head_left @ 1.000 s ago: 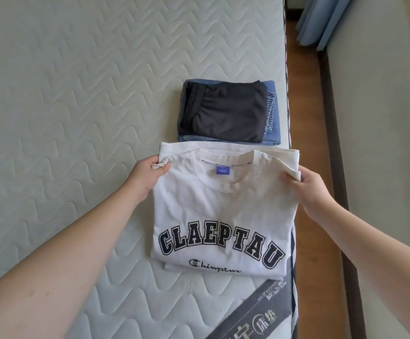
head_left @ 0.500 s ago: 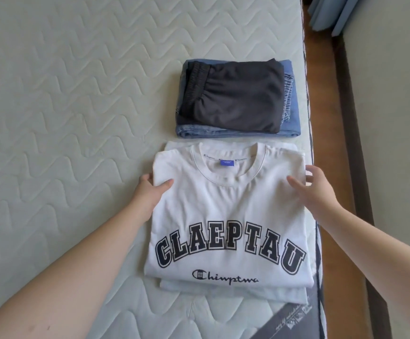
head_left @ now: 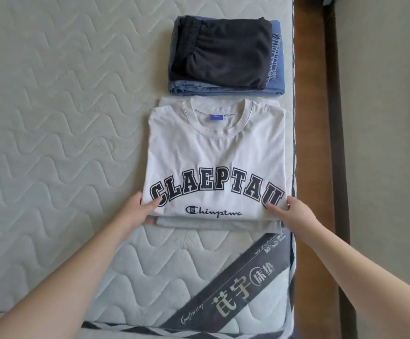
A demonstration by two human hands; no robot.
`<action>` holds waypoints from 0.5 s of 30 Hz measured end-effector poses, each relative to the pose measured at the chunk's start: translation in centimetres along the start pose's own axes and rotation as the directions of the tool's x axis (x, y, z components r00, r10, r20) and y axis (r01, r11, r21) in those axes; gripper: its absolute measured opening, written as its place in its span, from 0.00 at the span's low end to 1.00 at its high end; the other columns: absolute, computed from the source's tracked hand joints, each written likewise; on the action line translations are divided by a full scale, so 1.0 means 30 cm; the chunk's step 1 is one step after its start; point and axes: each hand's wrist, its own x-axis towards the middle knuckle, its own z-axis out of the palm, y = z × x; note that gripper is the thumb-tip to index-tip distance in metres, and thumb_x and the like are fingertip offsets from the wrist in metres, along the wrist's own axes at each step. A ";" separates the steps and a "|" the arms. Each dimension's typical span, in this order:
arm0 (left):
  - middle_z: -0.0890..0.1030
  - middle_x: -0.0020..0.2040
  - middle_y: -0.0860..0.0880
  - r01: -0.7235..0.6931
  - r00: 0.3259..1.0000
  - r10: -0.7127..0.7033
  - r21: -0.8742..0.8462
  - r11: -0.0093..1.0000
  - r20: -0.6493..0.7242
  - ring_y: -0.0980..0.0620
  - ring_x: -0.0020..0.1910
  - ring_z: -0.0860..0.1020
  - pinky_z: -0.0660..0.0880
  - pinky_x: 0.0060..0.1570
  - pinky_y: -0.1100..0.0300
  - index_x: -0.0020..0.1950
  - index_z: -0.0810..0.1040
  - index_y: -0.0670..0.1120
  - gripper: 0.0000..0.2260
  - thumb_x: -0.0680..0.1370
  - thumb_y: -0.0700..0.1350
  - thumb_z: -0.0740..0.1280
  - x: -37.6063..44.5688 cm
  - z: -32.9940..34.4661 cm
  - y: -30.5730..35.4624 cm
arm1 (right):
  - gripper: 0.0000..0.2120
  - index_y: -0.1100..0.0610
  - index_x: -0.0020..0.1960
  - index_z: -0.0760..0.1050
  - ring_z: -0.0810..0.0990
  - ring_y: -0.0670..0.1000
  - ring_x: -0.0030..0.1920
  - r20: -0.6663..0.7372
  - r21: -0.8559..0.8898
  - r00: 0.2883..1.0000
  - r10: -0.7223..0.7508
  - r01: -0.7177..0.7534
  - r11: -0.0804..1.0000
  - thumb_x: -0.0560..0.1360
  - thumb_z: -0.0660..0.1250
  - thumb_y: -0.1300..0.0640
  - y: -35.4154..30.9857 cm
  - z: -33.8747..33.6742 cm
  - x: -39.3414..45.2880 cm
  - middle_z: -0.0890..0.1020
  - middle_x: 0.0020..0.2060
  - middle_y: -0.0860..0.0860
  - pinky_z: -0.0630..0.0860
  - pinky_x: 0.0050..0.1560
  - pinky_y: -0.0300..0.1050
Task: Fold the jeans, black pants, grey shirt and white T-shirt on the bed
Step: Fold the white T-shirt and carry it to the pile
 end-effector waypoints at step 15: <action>0.84 0.41 0.49 -0.186 0.969 0.186 0.018 0.982 -0.159 0.56 0.29 0.79 0.75 0.33 0.62 0.46 0.77 0.50 0.03 0.78 0.45 0.70 -0.102 -0.003 -0.140 | 0.14 0.56 0.46 0.74 0.79 0.43 0.27 -0.271 0.257 0.962 0.029 0.043 0.965 0.76 0.69 0.45 0.117 0.103 -0.170 0.82 0.34 0.51 0.72 0.27 0.37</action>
